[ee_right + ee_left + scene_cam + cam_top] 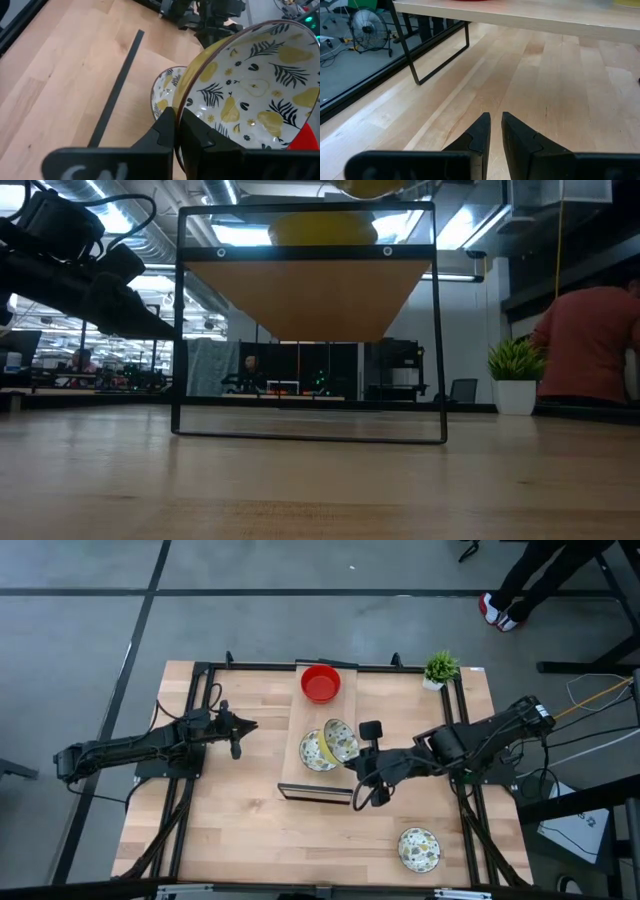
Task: Pick & Place Mini bowls
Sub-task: Stack the top white bowl on top of the white bowl on the shelf
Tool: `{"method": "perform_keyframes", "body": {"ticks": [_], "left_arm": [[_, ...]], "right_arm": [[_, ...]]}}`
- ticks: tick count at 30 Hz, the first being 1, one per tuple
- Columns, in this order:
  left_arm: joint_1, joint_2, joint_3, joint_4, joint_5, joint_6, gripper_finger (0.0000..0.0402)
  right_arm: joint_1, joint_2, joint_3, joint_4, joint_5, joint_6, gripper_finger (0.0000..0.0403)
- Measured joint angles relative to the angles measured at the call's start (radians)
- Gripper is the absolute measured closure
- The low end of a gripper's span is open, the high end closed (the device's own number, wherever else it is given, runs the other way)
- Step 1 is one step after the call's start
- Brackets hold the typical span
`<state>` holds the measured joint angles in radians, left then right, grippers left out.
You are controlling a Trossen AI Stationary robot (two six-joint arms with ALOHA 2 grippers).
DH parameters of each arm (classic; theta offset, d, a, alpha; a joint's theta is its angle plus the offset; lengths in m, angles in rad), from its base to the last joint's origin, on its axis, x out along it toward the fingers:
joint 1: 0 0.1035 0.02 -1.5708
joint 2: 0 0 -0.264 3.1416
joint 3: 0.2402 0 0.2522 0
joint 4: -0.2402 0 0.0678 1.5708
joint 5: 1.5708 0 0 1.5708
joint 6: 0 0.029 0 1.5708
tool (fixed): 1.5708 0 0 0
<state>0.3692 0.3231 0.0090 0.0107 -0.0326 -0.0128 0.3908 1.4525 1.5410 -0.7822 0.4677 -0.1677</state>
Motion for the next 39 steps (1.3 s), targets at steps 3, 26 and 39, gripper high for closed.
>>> {"method": "perform_keyframes", "body": {"ticks": [3,26,39], "left_arm": [[0.000,0.000,0.000,0.000,0.000,0.000,0.0359],[0.000,0.000,0.000,0.000,0.000,0.000,0.0359],[0.000,0.000,0.000,0.000,0.000,0.000,0.0359]], "right_arm": [[-0.003,0.002,0.000,-0.002,0.002,0.000,0.0389],[-0.038,0.396,0.593,-0.423,0.000,-0.097,0.0389],[-0.101,0.506,0.713,-0.656,-0.001,0.048,0.0389]]}}
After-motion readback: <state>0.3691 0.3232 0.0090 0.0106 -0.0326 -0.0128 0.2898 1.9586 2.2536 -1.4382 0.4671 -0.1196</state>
